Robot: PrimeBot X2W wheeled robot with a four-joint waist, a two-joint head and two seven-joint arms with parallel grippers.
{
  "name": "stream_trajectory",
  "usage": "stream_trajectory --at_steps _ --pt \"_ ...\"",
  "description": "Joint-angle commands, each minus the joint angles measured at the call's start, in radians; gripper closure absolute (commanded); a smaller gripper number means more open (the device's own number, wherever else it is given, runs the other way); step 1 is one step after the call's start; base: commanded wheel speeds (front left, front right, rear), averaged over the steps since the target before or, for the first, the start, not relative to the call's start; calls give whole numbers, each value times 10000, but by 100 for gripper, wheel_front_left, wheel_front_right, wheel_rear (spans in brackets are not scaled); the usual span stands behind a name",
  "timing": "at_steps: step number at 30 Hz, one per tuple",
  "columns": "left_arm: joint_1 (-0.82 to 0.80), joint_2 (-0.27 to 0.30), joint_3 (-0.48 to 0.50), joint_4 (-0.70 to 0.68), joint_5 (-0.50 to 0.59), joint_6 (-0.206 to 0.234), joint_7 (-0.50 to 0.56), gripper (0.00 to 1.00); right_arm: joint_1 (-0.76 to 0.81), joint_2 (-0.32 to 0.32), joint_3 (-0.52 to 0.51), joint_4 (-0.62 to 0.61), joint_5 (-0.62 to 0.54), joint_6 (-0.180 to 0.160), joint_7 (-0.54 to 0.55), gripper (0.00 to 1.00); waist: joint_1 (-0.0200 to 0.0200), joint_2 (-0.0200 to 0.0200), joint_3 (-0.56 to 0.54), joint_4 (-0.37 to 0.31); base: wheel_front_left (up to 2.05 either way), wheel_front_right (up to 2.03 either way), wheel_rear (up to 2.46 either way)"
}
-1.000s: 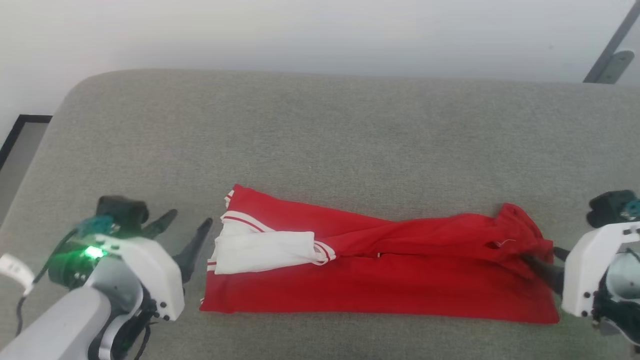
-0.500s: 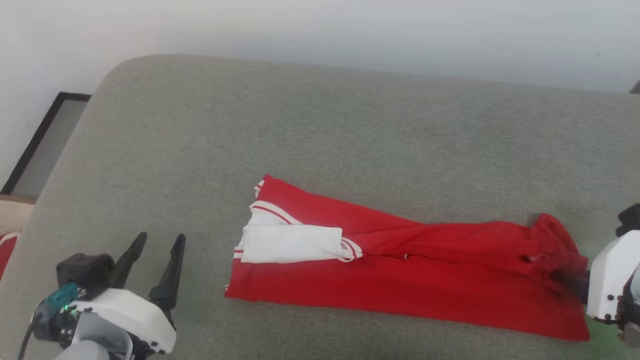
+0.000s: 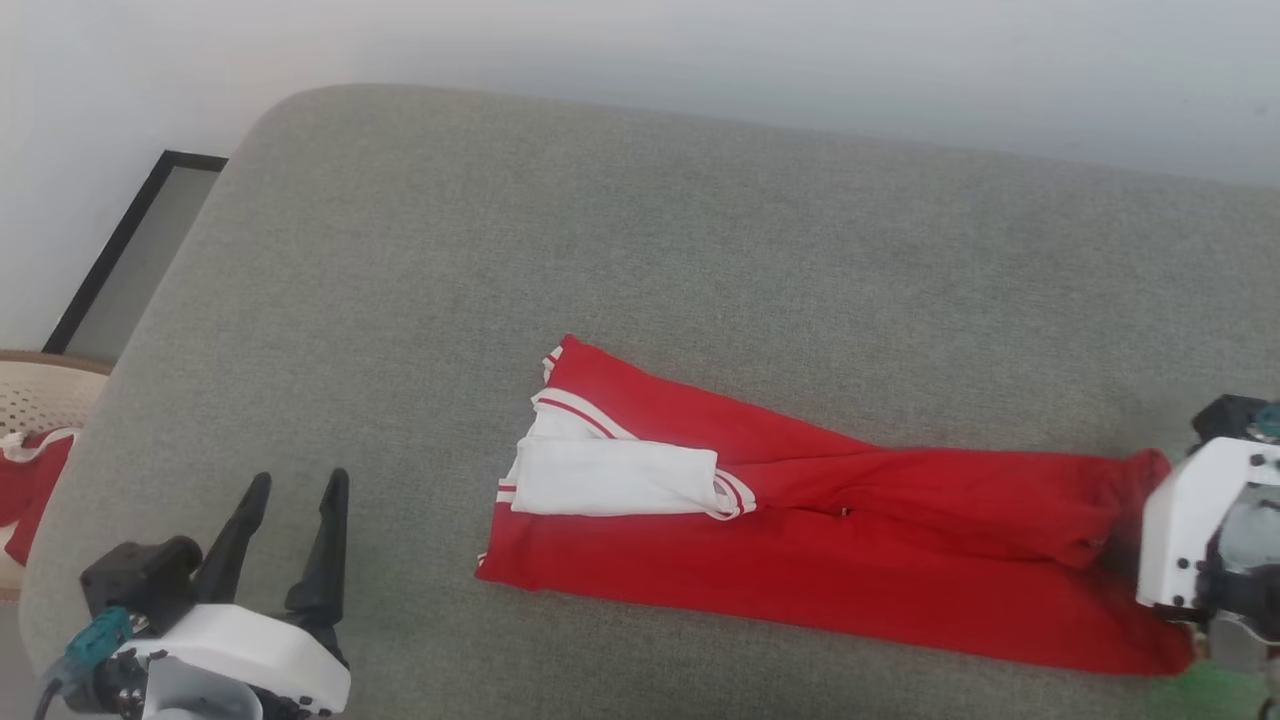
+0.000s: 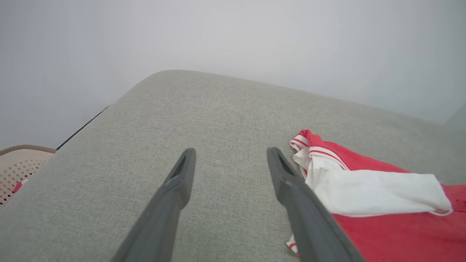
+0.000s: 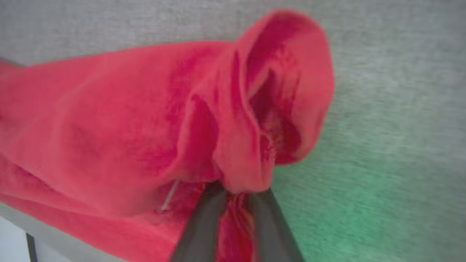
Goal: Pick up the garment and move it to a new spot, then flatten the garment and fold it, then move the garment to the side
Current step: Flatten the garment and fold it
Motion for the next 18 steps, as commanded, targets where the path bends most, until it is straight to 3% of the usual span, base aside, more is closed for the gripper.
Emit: stream_trajectory --at_steps 1,6,18 --pt "168 -126 197 12 123 -110 -39 0 293 718 469 456 268 56 66 100 0 -1 10 9 0 0 0" --pt "407 -517 816 97 561 -457 -41 0 77 504 483 258 918 53 88 100 0 -1 -6 -115 0 0 0" --pt "567 -1079 1630 182 1196 -1005 -42 0 -188 -1144 -837 328 942 24 -497 100 0 -1 47 -817 0 0 0"
